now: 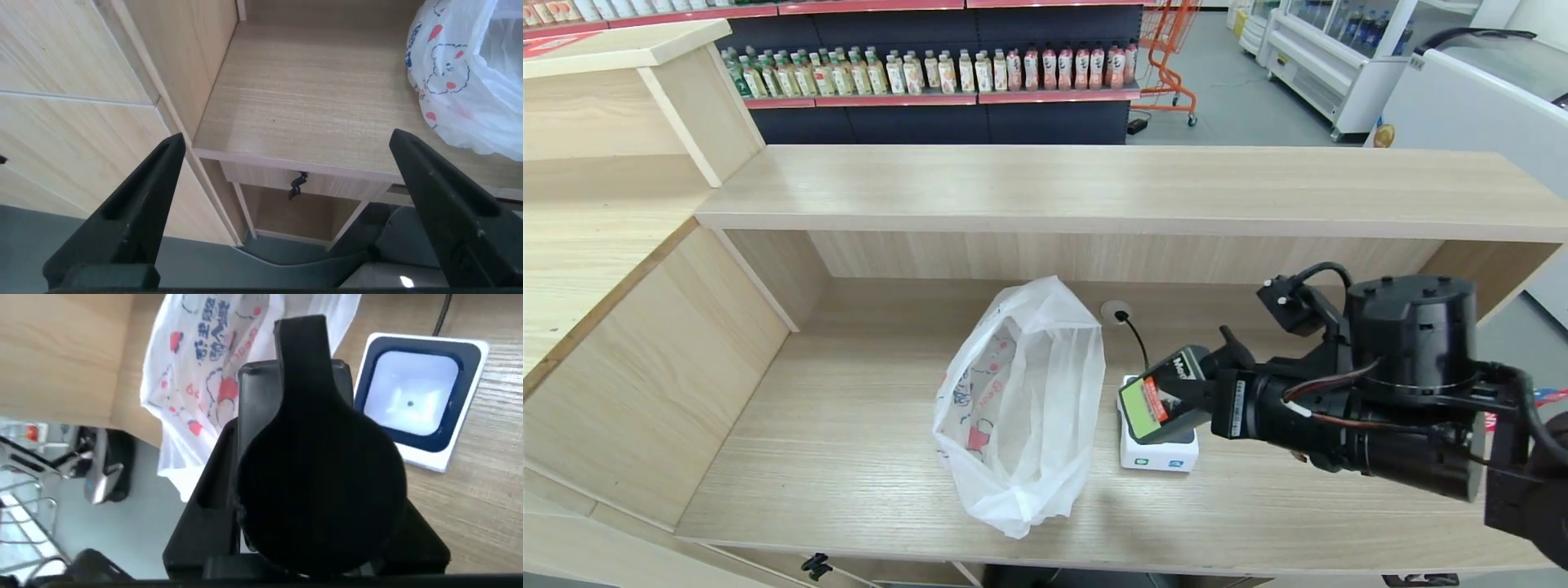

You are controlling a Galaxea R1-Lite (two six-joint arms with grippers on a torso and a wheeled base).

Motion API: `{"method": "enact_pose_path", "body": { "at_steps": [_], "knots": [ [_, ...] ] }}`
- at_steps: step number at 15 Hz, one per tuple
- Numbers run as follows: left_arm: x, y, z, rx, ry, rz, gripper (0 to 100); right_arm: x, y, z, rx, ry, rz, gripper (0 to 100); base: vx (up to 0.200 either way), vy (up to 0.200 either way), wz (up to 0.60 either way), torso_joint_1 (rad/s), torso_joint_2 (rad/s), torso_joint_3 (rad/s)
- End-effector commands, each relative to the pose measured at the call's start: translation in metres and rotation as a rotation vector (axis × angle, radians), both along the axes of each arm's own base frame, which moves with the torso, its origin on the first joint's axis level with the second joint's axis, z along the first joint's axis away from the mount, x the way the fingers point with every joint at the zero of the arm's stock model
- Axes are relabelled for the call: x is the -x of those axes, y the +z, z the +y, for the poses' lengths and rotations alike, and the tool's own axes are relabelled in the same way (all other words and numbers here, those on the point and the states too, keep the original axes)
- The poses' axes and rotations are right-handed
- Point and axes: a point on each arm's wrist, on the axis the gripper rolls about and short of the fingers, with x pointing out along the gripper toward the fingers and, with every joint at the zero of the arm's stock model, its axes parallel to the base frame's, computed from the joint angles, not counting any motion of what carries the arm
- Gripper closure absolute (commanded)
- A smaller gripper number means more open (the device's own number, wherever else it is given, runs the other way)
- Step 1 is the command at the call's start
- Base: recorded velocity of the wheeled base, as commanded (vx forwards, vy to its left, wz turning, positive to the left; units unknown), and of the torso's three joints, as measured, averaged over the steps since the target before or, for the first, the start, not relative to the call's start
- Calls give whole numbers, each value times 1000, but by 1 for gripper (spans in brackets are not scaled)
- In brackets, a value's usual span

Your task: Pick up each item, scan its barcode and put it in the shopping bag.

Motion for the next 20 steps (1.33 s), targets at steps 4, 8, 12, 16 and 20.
{"method": "enact_pose_path", "body": {
  "at_steps": [4,8,12,16,20],
  "knots": [
    [0,0,0,0,0,0,0,-48,-21,42,76,44,-20,100,0,0,0,0,0,0],
    [0,0,0,0,1,0,0,-66,-47,58,154,119,-60,100,0,0,0,0,0,0],
    [0,0,0,0,0,0,0,-77,-76,67,274,184,-115,100,0,0,0,0,0,0],
    [0,0,0,0,0,0,0,-86,-88,83,308,233,-199,100,0,0,0,0,0,0],
    [0,0,0,0,0,0,0,-97,-88,91,314,240,-244,100,0,0,0,0,0,0]
  ]
}}
